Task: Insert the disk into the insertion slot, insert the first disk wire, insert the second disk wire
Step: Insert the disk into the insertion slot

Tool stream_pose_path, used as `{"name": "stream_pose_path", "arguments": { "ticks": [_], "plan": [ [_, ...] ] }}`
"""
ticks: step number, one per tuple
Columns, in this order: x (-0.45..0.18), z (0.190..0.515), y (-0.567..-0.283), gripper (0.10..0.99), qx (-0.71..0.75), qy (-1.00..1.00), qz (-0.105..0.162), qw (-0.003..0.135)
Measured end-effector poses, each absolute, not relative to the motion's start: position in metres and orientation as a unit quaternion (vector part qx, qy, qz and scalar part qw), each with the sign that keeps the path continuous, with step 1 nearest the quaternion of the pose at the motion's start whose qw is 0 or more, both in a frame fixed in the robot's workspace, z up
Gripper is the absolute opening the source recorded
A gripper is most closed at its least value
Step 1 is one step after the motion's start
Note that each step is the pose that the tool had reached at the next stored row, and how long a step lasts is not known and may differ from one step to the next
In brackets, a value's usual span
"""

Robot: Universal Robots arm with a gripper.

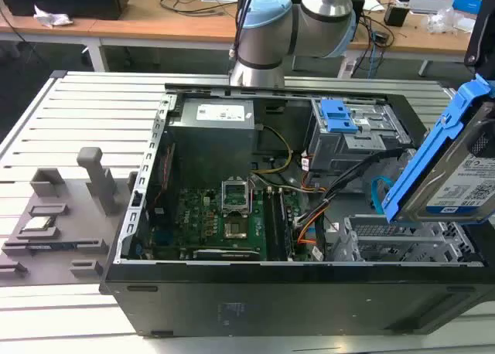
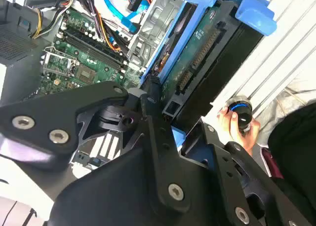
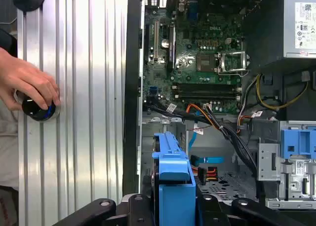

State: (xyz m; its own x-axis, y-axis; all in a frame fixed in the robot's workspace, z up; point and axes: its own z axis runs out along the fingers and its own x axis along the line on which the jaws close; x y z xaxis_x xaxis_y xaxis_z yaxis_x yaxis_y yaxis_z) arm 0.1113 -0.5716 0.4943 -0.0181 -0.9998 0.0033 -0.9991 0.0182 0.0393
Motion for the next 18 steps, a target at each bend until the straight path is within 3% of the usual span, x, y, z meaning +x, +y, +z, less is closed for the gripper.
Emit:
{"name": "stream_pose_path", "arguments": {
  "ticks": [18],
  "plan": [
    [0.106,0.457,-0.557,0.365,0.7,-0.713,-0.013,0.015]
  ]
}}
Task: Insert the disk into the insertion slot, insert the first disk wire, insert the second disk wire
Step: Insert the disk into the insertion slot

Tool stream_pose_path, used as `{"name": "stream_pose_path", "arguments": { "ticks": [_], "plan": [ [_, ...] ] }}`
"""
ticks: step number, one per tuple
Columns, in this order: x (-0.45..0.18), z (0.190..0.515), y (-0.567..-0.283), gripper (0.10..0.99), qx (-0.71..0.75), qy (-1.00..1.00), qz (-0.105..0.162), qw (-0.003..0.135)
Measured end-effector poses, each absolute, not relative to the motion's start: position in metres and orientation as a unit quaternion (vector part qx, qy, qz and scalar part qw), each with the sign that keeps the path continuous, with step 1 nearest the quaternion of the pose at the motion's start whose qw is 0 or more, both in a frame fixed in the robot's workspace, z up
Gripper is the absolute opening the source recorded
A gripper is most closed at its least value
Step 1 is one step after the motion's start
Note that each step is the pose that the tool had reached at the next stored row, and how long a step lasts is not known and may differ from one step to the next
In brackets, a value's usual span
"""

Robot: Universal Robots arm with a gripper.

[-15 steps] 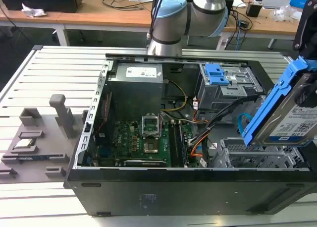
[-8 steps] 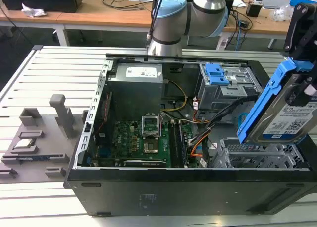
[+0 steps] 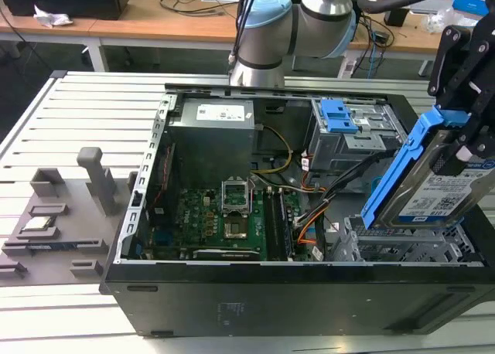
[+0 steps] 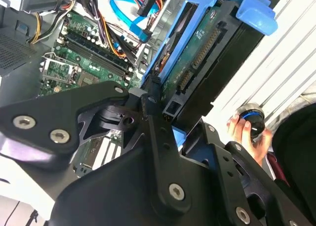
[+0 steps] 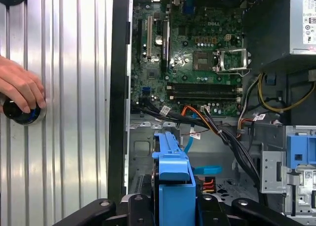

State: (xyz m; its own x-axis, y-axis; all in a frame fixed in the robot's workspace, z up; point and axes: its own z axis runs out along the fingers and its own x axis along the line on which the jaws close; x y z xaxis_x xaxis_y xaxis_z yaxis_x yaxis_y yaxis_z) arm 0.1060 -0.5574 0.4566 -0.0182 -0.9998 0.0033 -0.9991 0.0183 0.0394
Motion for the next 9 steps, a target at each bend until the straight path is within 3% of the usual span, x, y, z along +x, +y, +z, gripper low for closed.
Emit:
{"name": "stream_pose_path", "arguments": {
  "ticks": [9],
  "plan": [
    [0.1054,0.4457,-0.5543,0.365,0.699,-0.715,-0.013,0.015]
  ]
}}
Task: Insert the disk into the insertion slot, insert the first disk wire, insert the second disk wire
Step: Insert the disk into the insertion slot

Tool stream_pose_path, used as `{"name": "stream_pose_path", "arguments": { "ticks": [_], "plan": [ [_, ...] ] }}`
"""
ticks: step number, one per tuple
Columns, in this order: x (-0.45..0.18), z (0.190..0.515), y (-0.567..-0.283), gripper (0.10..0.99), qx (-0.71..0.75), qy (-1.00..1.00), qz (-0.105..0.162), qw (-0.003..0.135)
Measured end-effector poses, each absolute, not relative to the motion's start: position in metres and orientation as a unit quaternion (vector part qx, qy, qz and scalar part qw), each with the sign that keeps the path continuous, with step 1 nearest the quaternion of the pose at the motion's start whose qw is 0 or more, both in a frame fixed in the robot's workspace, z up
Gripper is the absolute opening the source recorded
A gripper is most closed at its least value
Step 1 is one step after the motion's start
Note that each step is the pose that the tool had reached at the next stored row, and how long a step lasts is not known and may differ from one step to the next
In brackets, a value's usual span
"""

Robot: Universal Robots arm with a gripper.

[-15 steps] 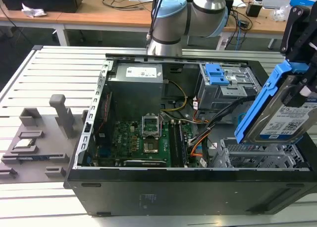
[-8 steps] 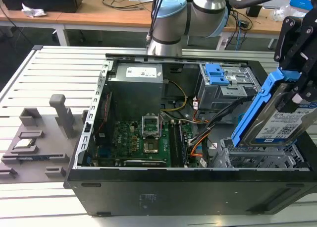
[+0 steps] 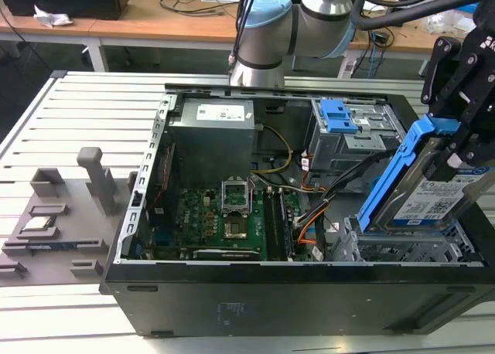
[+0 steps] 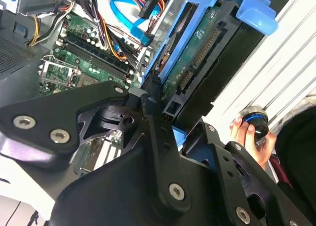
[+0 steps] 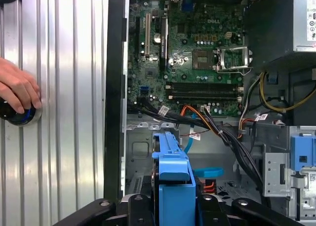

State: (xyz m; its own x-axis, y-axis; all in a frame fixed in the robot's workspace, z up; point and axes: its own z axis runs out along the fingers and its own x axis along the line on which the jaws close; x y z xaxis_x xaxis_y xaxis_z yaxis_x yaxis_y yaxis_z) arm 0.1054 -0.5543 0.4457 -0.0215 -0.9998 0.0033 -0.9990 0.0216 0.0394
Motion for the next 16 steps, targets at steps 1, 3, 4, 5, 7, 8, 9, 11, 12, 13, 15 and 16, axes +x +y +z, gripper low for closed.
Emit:
{"name": "stream_pose_path", "arguments": {
  "ticks": [1,3,4,5,7,8,9,11,12,13,15,16],
  "plan": [
    [0.105,0.445,-0.554,0.365,0.699,-0.715,-0.013,0.015],
    [0.105,0.443,-0.553,0.365,0.699,-0.715,-0.013,0.015],
    [0.105,0.442,-0.552,0.365,0.699,-0.715,-0.013,0.015],
    [0.105,0.441,-0.552,0.365,0.699,-0.715,-0.013,0.015],
    [0.105,0.44,-0.552,0.365,0.699,-0.715,-0.013,0.015],
    [0.105,0.439,-0.551,0.365,0.699,-0.715,-0.013,0.015],
    [0.105,0.439,-0.551,0.365,0.699,-0.715,-0.013,0.015],
    [0.104,0.437,-0.551,0.365,0.699,-0.715,-0.013,0.015],
    [0.104,0.436,-0.551,0.365,0.699,-0.715,-0.013,0.015],
    [0.104,0.436,-0.551,0.365,0.699,-0.715,-0.013,0.015],
    [0.104,0.435,-0.551,0.365,0.699,-0.715,-0.013,0.015],
    [0.104,0.434,-0.551,0.365,0.699,-0.715,-0.013,0.015]
  ]
}}
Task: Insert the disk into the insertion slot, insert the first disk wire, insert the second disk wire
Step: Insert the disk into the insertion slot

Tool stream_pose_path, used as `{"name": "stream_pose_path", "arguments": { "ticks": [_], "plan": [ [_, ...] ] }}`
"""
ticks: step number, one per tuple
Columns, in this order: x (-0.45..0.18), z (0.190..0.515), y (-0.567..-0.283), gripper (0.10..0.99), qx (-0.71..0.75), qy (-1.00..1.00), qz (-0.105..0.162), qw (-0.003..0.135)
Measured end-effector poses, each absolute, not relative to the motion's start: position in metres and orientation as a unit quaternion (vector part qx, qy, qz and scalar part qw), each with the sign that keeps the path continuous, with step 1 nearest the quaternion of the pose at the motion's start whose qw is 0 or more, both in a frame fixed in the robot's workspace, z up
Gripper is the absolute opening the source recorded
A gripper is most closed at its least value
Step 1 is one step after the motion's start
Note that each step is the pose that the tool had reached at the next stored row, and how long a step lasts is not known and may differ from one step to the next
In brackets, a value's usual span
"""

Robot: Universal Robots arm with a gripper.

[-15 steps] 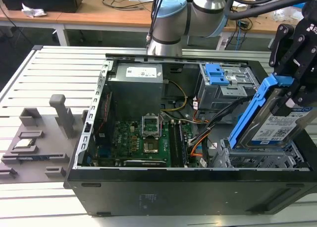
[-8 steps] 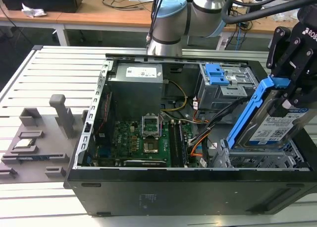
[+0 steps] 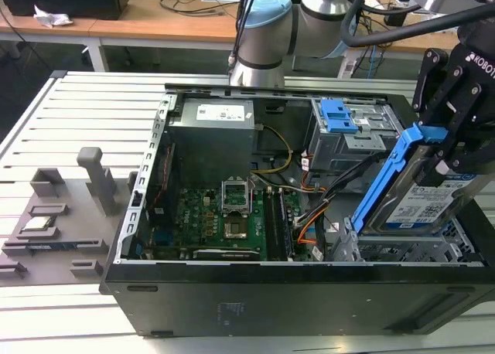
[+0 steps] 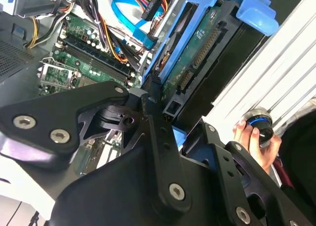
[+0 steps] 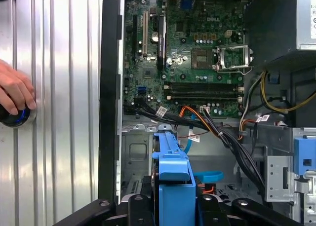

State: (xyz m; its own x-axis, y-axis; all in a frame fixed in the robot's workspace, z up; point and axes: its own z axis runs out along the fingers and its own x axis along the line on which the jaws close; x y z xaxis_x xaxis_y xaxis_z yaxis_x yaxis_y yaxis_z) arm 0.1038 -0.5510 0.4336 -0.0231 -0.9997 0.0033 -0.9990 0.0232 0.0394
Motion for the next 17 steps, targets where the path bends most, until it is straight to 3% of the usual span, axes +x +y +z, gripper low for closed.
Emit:
{"name": "stream_pose_path", "arguments": {
  "ticks": [17],
  "plan": [
    [0.104,0.408,-0.551,0.365,0.699,-0.715,-0.013,0.015]
  ]
}}
